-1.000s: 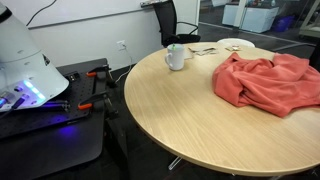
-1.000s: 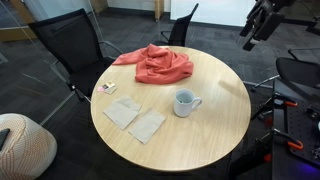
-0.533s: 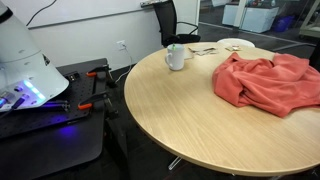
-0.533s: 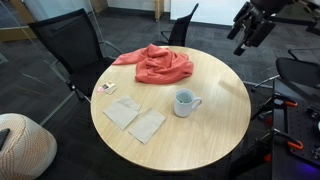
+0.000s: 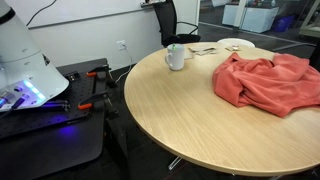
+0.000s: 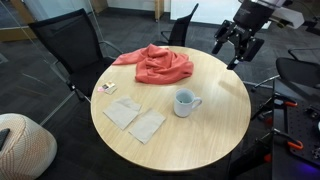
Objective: Remove the marker from the mug cup
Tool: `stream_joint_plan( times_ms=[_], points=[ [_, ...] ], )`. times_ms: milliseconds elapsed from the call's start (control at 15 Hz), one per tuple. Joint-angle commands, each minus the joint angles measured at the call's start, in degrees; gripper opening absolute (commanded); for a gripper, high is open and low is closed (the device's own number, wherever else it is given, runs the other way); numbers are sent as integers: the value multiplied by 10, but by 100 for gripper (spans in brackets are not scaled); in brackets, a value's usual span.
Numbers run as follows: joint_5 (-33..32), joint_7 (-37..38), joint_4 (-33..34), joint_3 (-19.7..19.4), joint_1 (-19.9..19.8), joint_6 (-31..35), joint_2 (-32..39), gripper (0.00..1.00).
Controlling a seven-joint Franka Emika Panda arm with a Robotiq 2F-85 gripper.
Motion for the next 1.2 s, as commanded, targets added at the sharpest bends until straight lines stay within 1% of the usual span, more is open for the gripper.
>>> stream_joint_plan(
  times_ms=[0,133,200,400,933,1067,1133],
  points=[
    [34,-116,42,1,-4,-26,49,100],
    [46,-159,53,11,-15,-32,67,100],
    [36,-121,27,27,-28,-12,44,100],
    [38,-144,39,31,-34,-16,63,100],
    [38,-144,41,33,-35,-17,65,100],
    [36,-156,45,36,-36,-5,77,100],
    [24,-154,47,43,-42,-1,84,100]
  ],
)
